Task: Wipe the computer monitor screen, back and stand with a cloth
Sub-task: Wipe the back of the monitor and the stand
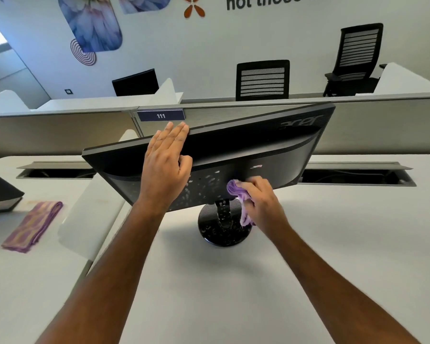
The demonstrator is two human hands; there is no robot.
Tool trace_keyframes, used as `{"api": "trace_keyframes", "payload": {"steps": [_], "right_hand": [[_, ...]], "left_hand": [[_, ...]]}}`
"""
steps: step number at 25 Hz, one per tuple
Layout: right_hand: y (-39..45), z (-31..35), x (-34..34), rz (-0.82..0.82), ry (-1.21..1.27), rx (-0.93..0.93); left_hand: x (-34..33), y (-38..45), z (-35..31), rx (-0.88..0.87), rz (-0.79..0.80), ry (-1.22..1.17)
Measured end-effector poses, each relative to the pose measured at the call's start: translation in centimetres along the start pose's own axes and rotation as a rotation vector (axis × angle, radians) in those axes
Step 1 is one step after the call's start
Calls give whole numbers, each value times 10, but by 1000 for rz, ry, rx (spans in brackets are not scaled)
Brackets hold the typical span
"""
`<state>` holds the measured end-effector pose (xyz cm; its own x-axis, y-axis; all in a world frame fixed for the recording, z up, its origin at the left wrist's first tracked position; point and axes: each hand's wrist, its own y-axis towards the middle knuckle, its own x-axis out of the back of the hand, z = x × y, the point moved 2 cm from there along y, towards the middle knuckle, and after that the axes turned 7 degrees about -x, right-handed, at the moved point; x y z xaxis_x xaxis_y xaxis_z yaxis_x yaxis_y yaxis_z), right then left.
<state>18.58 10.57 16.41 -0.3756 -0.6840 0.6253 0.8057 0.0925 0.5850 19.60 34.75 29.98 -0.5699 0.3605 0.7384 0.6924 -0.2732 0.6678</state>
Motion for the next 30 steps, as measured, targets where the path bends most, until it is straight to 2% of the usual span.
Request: {"api": "trace_keyframes", "payload": {"steps": [2,4,10,12,15,18,20,22,25,26,28,30], "right_hand": [[22,24,29,-202,46,16],[34,39,35,-255,61,58],[-2,21,-41,143,-109,56],[-14,12,-49,183,-94,-8],[-8,17,-30,73,-78,-109],[19,34,17,-271,45,-189],[28,39,32,-414,75,-199],[24,45,17,-350,19,-177],[4,51,-32,-33,-91,-172],[1,52,-39,22,-91,-169],[1,58,-36,-15,-26,-170],[8,64,-16,-247,107,-253]], "left_hand": [[-1,0,2,-3,-7,-3],[-1,-1,1,-6,-14,1],[3,3,12,-35,22,-4],[6,4,16,-83,59,-5],[10,0,27,-123,78,-7],[13,-8,41,-110,16,19],[14,-11,45,-109,-17,21],[15,-11,46,-109,-30,-2],[15,-7,48,-131,-8,-13],[16,-7,52,-145,3,-9],[22,-11,62,-149,0,11],[29,-18,75,-115,-39,48]]}}
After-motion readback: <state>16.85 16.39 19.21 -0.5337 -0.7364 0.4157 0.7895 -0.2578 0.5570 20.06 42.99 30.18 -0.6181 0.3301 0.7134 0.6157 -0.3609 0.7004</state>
